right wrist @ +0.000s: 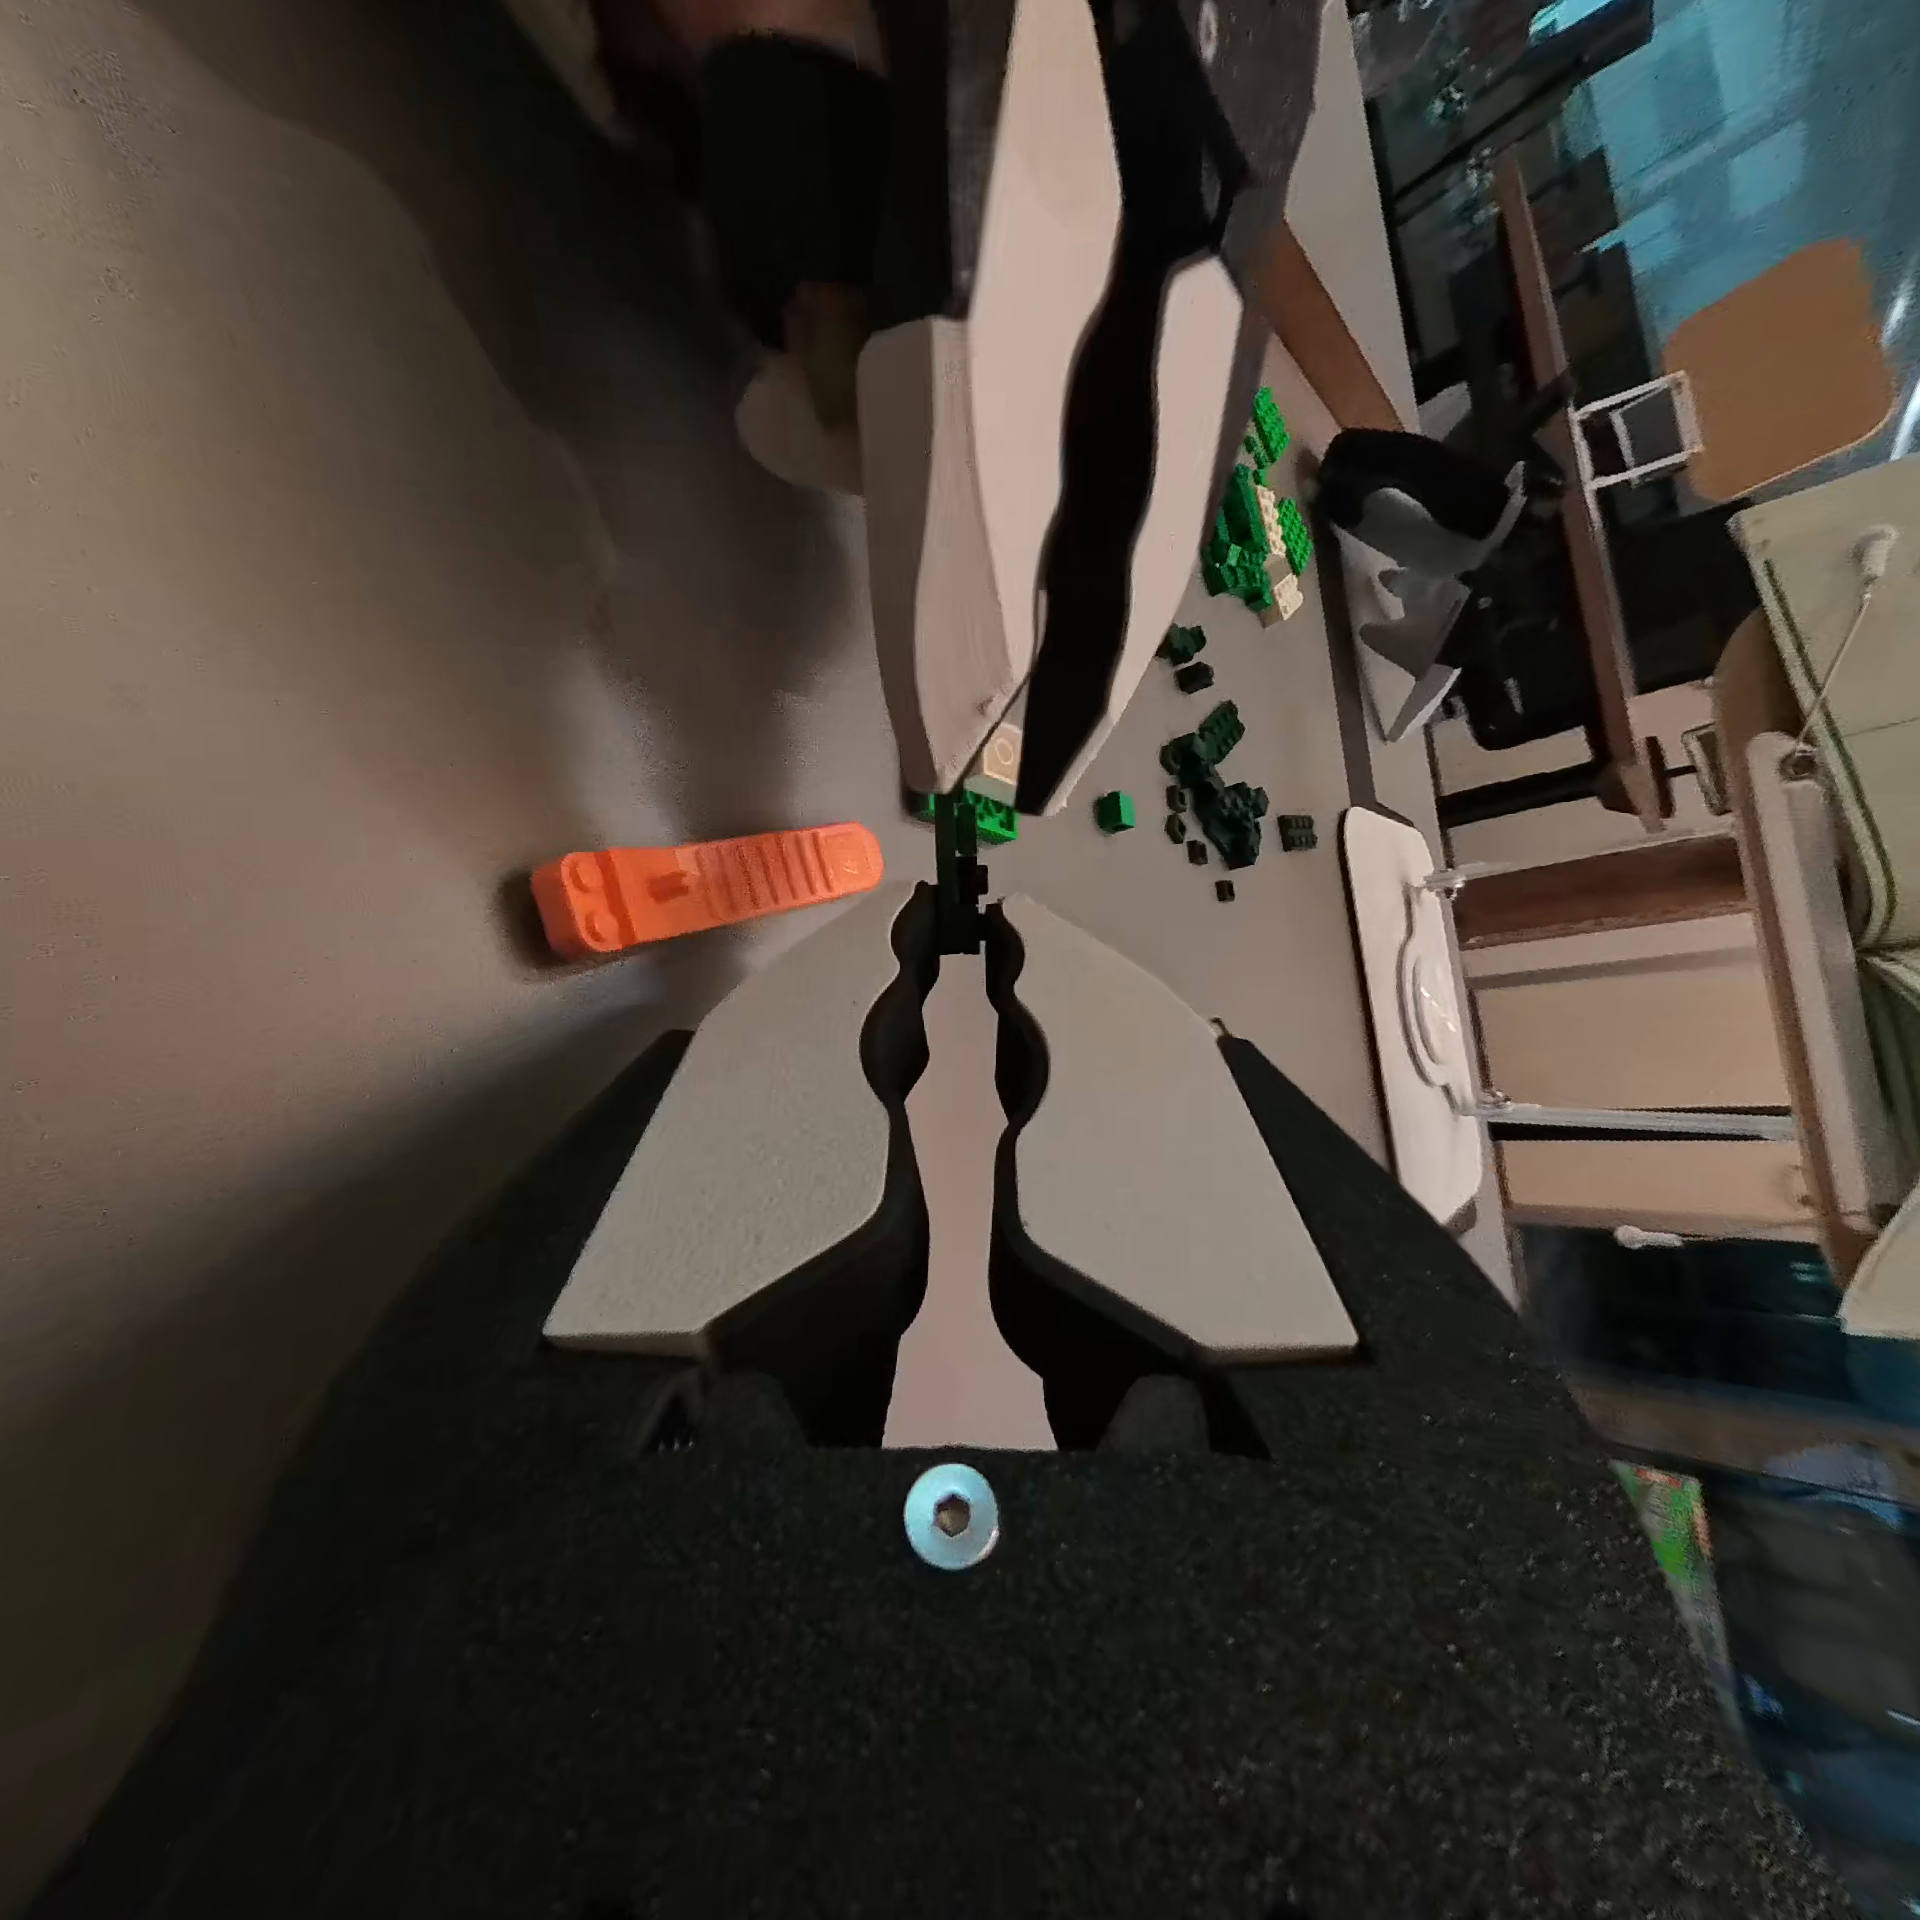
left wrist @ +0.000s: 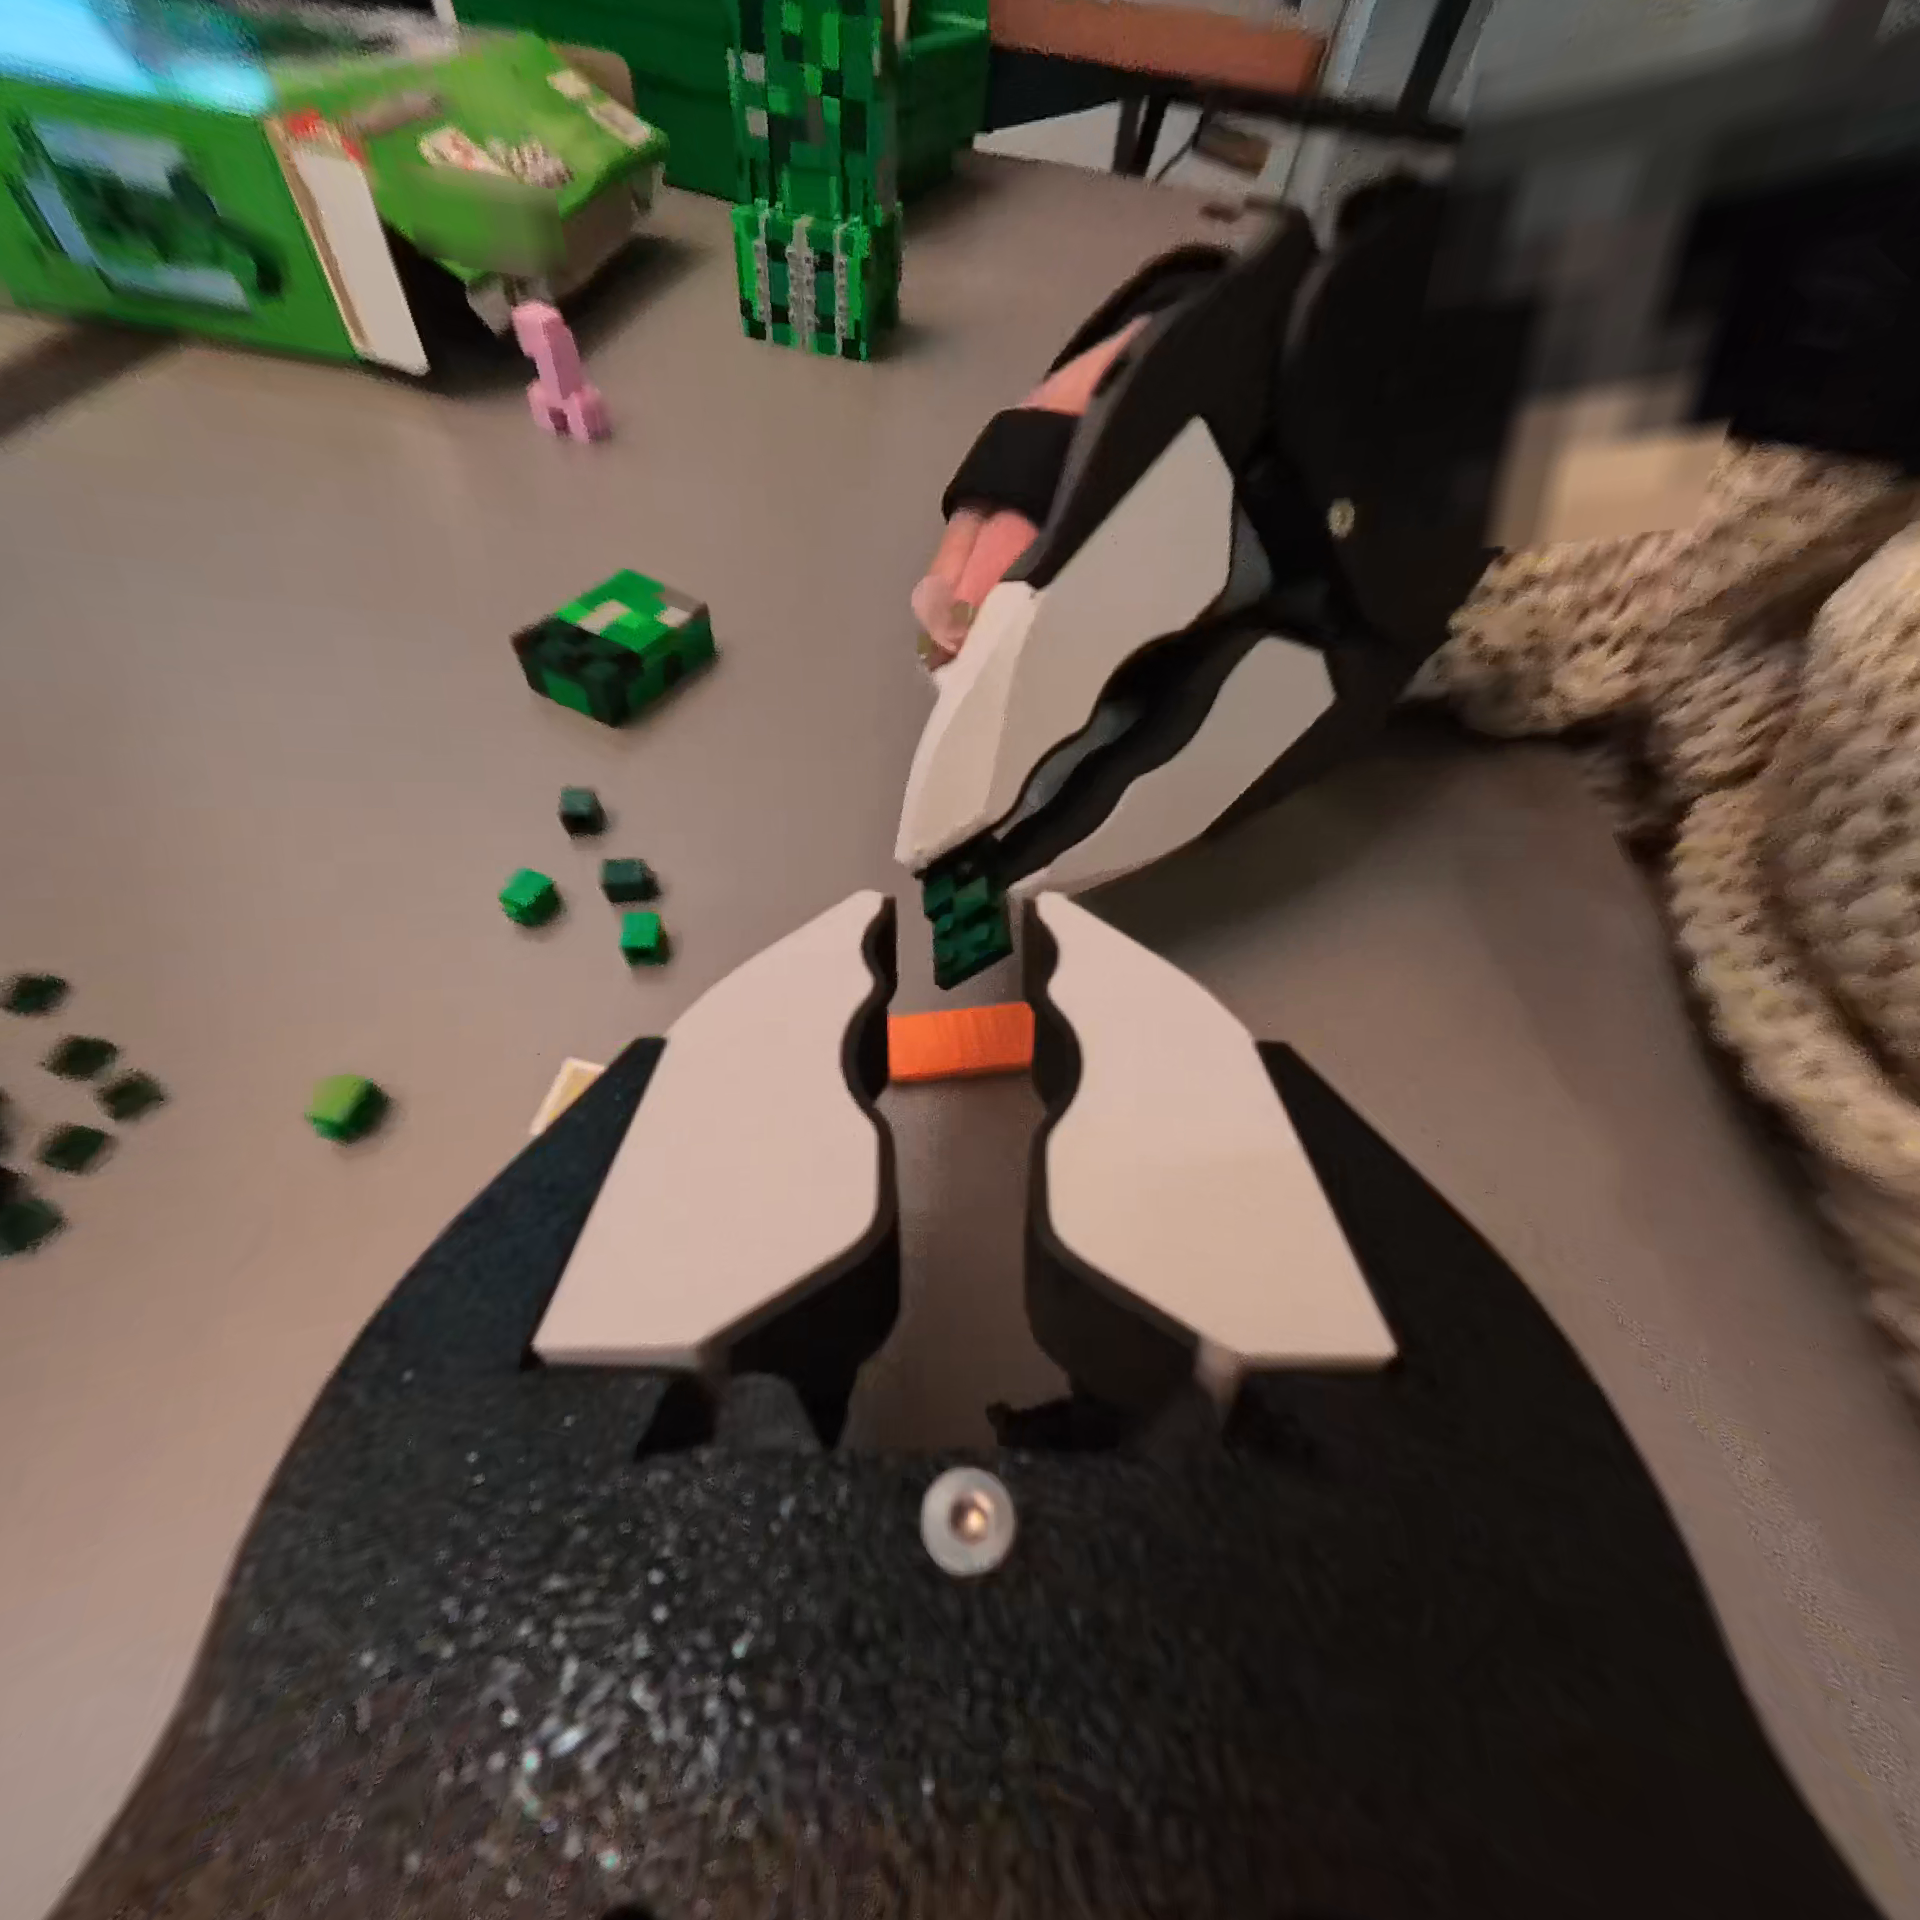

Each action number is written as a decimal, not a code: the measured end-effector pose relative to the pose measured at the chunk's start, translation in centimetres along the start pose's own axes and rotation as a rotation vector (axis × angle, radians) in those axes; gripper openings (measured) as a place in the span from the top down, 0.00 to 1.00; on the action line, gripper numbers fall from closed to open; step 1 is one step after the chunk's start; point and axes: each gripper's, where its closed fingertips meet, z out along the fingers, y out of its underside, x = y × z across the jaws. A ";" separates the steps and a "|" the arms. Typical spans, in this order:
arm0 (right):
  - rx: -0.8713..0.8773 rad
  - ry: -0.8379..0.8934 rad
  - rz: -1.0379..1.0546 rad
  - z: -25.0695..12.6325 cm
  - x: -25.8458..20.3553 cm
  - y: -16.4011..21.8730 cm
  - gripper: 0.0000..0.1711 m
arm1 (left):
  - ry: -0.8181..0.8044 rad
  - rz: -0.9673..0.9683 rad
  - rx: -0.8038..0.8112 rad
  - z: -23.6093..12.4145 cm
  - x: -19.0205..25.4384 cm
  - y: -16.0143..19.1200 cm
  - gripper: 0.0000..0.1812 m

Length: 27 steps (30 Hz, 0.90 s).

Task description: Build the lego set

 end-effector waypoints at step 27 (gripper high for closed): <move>0.033 -0.237 0.253 -0.1 -1.9 -0.6 0.95 | -0.114 0.597 -0.161 0.5 1.4 1.5 0.97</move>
